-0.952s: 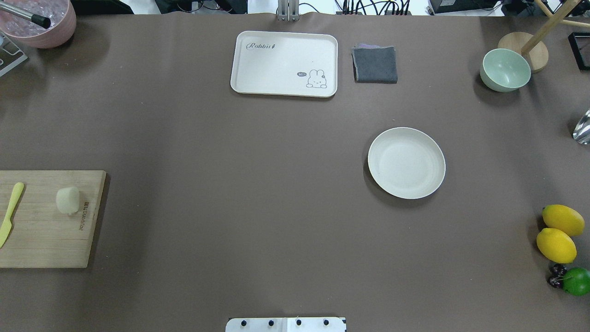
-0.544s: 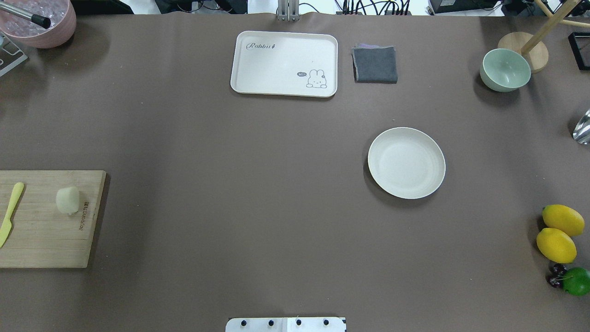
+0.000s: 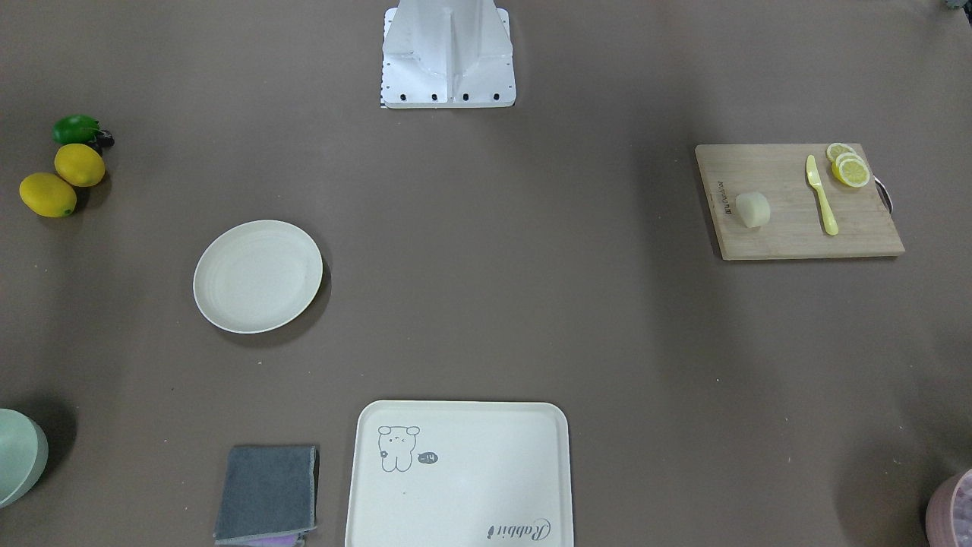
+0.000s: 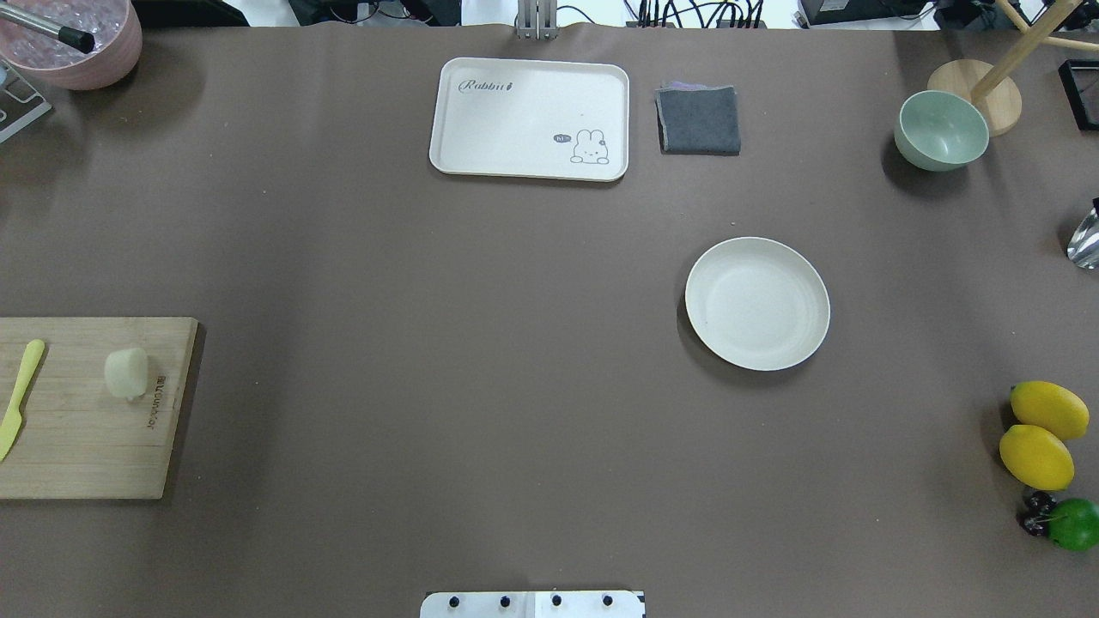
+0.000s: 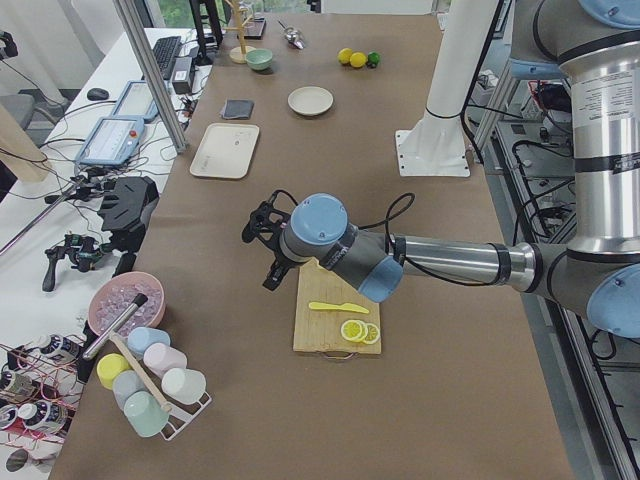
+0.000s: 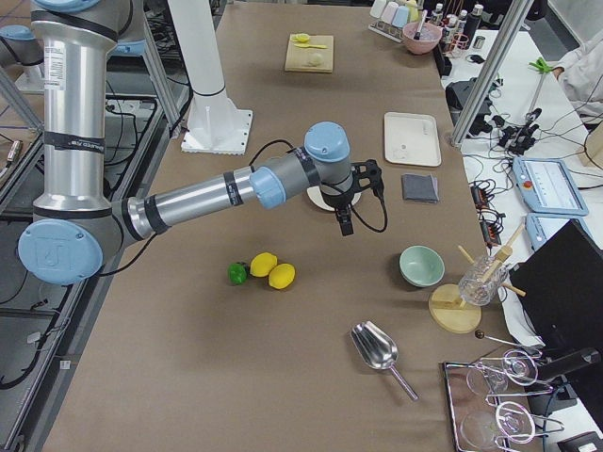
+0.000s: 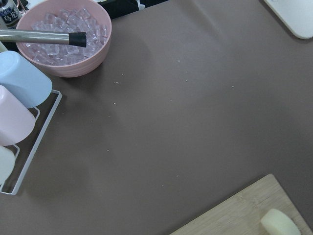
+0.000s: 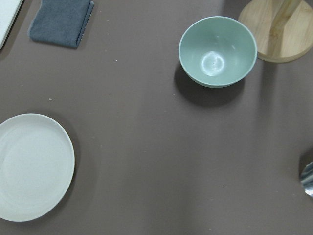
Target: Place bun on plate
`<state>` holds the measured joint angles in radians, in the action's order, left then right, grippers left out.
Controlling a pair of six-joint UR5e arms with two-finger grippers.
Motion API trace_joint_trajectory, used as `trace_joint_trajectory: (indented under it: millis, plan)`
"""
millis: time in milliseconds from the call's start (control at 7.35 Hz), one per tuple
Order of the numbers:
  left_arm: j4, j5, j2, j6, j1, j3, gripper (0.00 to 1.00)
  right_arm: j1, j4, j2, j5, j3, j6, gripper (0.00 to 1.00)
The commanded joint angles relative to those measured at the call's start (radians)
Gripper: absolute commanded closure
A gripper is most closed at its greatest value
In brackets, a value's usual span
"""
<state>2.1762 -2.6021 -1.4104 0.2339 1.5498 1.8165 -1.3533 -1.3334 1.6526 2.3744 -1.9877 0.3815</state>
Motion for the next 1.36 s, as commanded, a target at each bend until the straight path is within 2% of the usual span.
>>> trace_joint_trajectory:
  millis: [0, 272, 408, 544, 816, 952, 1224]
  plan:
    - [0.152, -0.007, 0.010, 0.351, -0.139, 0.012, 0.03, 0.220, 0.164, -0.004, -0.168, -0.006, 0.390, 0.00]
    - [0.165, 0.097, 0.014, 0.383, -0.215, 0.012, 0.03, 0.420, 0.181, -0.013, -0.356, -0.005, 0.589, 0.00]
    - [0.165, 0.144, 0.013, 0.383, -0.244, 0.010, 0.03, 0.487, 0.186, -0.016, -0.422, -0.002, 0.631, 0.01]
    - [0.165, 0.174, 0.011, 0.384, -0.266, 0.010, 0.03, 0.535, 0.192, -0.060, -0.437, 0.024, 0.702, 0.02]
    - [0.168, 0.174, 0.013, 0.383, -0.266, 0.010, 0.03, 0.627, 0.201, -0.144, -0.518, 0.110, 0.717, 0.04]
    - [0.175, 0.174, 0.014, 0.383, -0.266, 0.010, 0.03, 0.643, 0.276, -0.137, -0.520, 0.127, 0.723, 0.13]
    - [0.175, 0.175, 0.008, 0.383, -0.266, 0.010, 0.03, 0.674, 0.411, -0.129, -0.547, 0.214, 0.775, 0.19]
